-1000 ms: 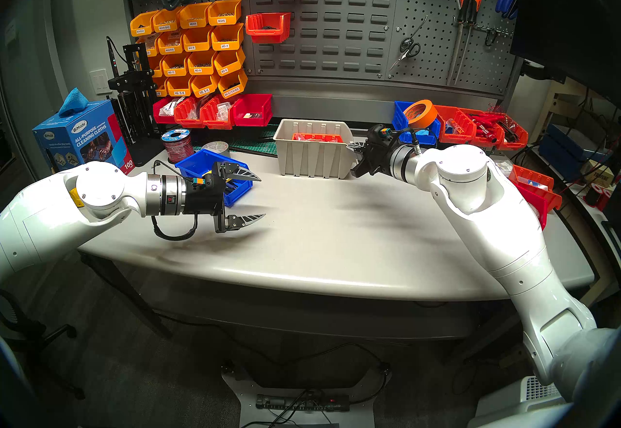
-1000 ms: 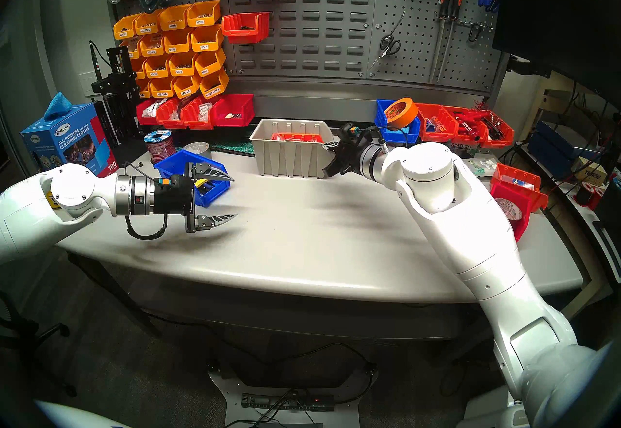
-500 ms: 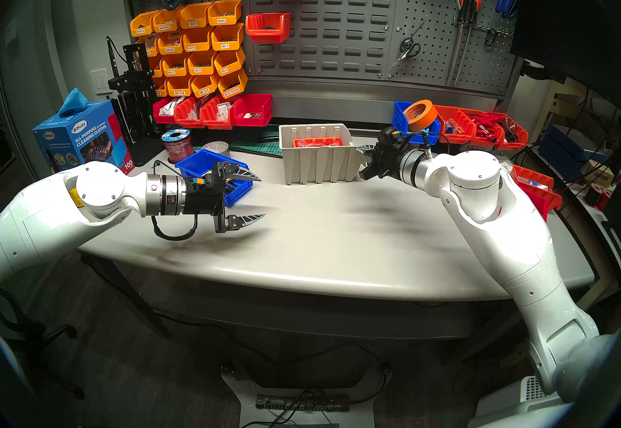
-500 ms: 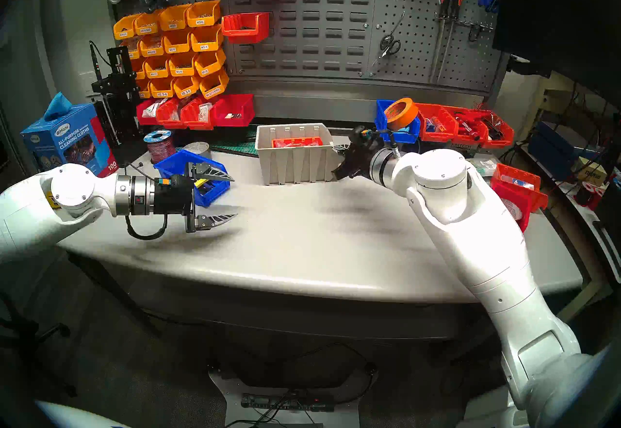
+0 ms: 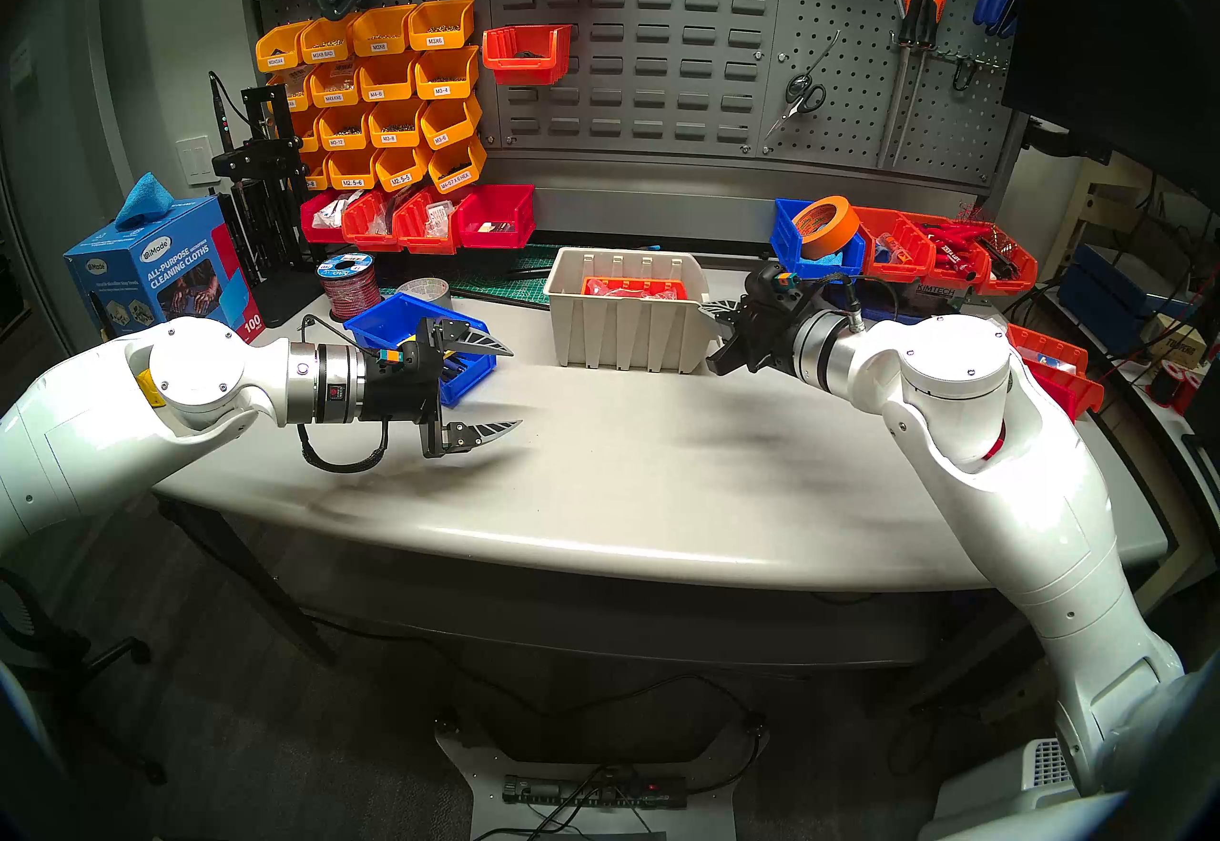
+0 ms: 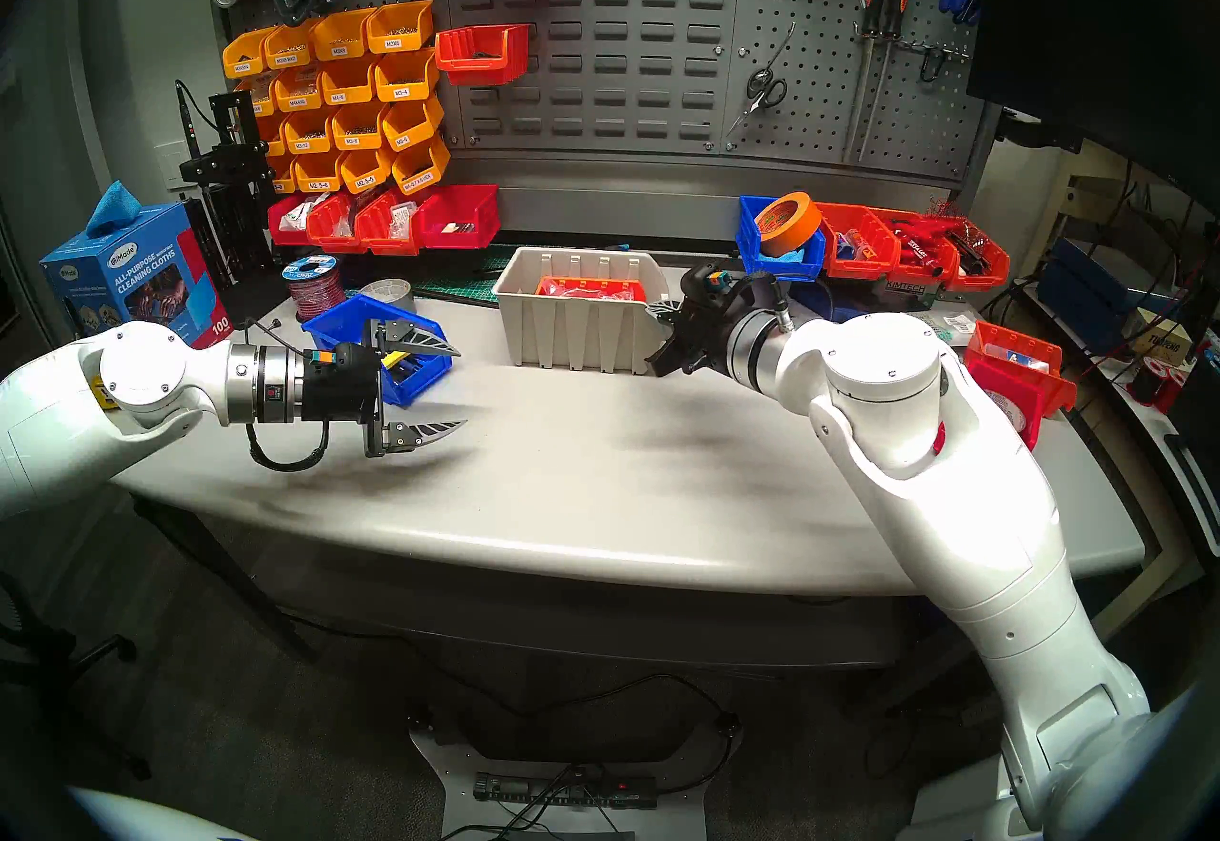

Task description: Hang all the unorganized tool boxes onto the wall

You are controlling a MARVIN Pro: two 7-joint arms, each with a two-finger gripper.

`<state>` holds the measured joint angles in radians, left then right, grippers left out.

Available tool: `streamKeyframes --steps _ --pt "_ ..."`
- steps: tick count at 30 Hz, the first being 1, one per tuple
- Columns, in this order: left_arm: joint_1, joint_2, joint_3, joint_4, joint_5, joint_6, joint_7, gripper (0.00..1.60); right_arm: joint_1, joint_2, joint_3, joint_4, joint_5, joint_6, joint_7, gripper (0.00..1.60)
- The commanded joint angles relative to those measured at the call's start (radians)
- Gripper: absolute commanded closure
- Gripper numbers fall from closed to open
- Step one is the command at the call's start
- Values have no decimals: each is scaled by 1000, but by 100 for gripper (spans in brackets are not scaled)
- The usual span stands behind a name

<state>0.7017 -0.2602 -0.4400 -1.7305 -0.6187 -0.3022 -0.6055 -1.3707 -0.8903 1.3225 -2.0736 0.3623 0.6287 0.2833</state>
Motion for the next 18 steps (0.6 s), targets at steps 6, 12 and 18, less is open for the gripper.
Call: streamKeyframes --steps 6,12,18 --pt "-10 1 -9 -2 -1 0 0 0 -121 13 2 -182 48 59 -1 160" --pt "-10 1 -9 -2 -1 0 0 0 -175 22 11 -251 62 86 -21 160" --pt "-10 1 -9 -2 -1 0 0 0 -173 30 10 -234 44 123 -59 24"
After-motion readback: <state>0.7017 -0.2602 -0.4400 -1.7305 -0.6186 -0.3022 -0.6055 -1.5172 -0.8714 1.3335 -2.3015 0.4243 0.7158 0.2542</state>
